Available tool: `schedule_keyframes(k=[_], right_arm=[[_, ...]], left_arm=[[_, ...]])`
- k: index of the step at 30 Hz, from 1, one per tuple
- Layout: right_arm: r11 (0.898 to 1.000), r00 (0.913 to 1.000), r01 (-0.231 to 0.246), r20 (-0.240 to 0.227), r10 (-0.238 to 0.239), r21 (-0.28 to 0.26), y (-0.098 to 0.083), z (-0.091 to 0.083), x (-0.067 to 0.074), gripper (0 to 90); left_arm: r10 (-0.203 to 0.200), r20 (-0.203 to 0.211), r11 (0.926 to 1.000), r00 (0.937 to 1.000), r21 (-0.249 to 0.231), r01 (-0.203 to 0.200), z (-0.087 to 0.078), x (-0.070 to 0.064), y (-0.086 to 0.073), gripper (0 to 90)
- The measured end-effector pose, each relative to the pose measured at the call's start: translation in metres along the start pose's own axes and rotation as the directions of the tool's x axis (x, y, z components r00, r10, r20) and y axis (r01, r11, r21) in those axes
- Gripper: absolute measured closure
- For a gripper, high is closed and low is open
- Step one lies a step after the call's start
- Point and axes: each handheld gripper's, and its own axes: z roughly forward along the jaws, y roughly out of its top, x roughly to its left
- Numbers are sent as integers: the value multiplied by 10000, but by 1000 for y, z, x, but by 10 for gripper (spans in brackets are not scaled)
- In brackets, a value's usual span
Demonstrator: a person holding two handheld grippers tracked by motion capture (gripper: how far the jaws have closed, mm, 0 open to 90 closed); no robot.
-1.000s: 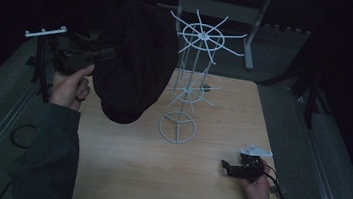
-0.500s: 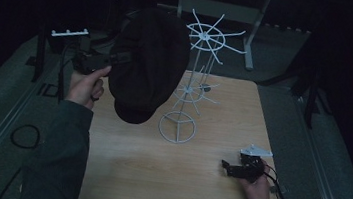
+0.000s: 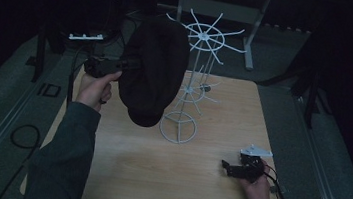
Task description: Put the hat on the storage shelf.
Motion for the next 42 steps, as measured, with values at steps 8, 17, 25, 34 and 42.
schedule_keyframes(k=[8,17,25,34,42], right_arm=[[10000,10000,-13,-10,13,-10,0,0,0,114],[10000,10000,-13,-11,13,-10,0,0,0,114],[10000,10000,-16,-13,16,-8,0,0,0,114],[10000,10000,-18,-12,18,-7,0,0,0,114],[10000,10000,-15,-12,15,-9,0,0,0,114]], left_arm=[[118,-63,9998,9999,-130,-119,1,-3,1,624],[11,-166,9998,9999,-207,-14,-1,-1,0,603],[140,-294,9997,9995,-196,-146,-6,-3,0,486],[417,-527,9989,9977,-200,-428,-14,-6,0,404],[737,-831,9970,9938,-158,-753,-22,-9,0,404]])
